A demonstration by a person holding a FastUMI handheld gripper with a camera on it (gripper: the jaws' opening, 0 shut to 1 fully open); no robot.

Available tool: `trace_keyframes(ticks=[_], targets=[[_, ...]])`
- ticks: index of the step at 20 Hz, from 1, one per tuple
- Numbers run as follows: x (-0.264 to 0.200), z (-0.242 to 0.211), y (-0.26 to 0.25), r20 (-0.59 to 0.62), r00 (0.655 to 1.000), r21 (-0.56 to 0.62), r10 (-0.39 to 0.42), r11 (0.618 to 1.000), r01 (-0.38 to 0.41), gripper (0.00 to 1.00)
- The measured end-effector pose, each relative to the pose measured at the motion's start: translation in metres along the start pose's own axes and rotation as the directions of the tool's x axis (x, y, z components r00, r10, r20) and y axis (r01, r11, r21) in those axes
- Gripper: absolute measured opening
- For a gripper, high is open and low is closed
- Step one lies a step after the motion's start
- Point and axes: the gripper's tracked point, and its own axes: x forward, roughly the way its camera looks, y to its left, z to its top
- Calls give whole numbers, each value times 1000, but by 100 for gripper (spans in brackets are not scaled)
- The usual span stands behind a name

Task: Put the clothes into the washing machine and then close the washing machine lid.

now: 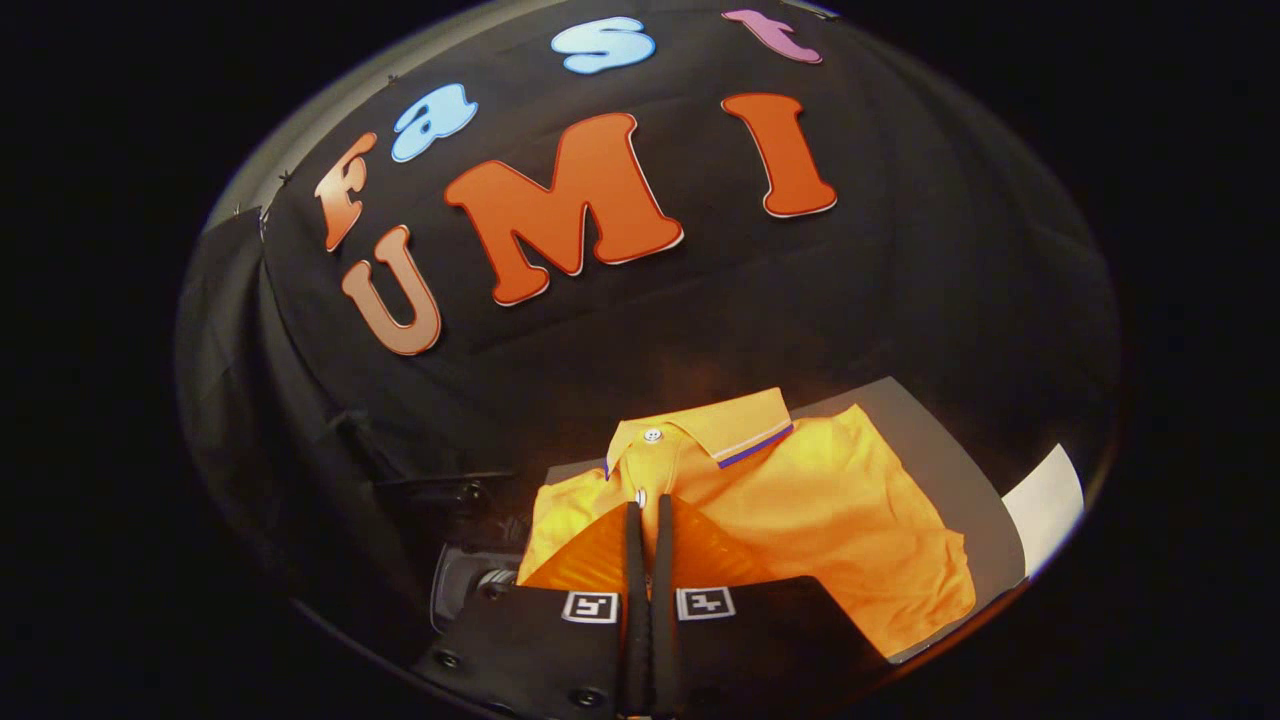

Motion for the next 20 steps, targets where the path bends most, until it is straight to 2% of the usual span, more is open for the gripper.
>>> trace_keyframes(ticks=[7,14,20], targets=[[-25,31,75,108,993,-18,43,999,-41,8],[-38,40,171,148,985,-75,88,994,-77,8],[-34,22,259,151,967,-129,205,974,-186,8]])
